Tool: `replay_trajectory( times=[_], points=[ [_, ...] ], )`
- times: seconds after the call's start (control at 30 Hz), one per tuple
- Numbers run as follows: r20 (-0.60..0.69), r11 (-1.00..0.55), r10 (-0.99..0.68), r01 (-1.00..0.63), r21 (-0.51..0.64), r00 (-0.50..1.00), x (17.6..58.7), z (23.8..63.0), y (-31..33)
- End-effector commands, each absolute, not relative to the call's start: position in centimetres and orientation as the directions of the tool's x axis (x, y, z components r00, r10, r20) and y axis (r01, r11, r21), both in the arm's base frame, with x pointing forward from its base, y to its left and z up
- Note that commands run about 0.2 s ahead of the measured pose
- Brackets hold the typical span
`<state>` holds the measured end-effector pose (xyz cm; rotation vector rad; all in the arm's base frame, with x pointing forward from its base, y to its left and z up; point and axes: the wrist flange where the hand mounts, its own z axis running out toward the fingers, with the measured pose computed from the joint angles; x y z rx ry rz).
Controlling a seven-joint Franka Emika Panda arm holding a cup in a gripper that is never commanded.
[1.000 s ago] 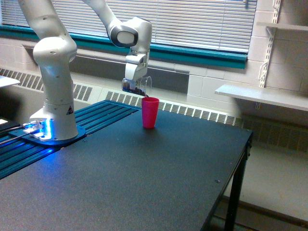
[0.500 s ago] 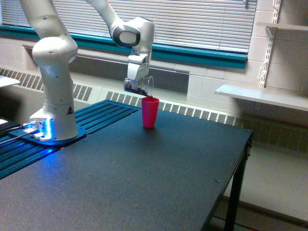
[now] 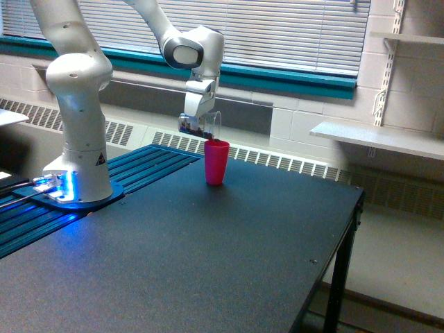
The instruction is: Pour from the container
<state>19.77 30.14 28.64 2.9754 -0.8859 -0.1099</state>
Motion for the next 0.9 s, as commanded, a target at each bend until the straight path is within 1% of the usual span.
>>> replay_trajectory(
  times=[0.03,0.9],
  points=[
    [-0.060,-0.847,-0.532,-0.529,0.057,0.845,19.88,28.87,30.33],
    [-0.088,-0.857,-0.515,-0.509,0.080,0.853,19.61,28.10,30.26]
  ],
)
